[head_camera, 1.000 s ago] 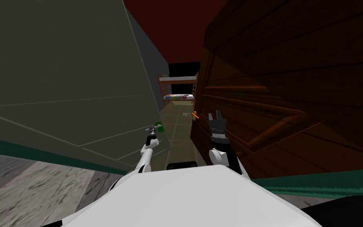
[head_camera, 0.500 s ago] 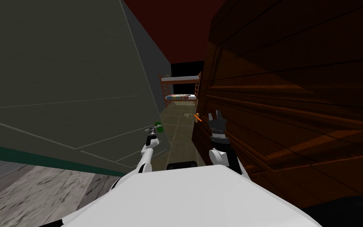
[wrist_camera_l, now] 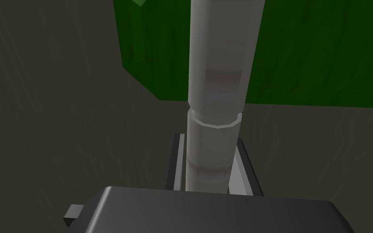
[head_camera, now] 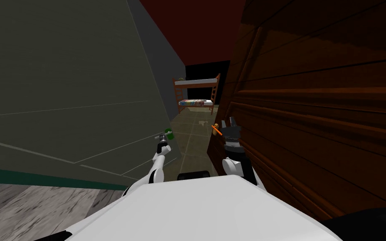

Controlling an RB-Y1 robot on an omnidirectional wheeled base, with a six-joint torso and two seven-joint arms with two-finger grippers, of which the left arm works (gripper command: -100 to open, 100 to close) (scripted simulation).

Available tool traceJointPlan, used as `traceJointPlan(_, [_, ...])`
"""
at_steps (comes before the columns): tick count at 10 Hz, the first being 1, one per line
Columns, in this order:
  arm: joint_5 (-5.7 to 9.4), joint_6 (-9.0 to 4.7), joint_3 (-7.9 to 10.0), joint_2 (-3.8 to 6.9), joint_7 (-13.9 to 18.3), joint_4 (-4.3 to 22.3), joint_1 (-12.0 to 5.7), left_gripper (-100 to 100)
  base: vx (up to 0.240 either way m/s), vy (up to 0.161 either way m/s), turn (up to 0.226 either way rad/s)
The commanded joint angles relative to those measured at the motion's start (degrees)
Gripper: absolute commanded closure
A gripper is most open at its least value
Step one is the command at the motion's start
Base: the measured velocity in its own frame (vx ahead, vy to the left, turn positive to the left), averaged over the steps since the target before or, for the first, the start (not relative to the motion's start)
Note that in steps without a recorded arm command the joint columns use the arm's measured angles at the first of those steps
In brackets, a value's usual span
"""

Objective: Push the door open

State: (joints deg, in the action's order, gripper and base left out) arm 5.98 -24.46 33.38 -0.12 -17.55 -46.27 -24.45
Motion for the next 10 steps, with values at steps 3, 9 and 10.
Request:
traceJointPlan(3, [1.15, -1.68, 2.74, -2.35, -3.59, 1.53, -2.0, 100, 0.18, -0.029, 0.112])
traceJointPlan(9, [3.41, -3.89, 7.24, 1.02, -7.31, 3.29, -3.39, 100, 0.094, 0.035, -0.04])
traceJointPlan(10, [3.41, -3.89, 7.24, 1.02, -7.31, 3.06, -3.39, 100, 0.05, 0.022, -0.016])
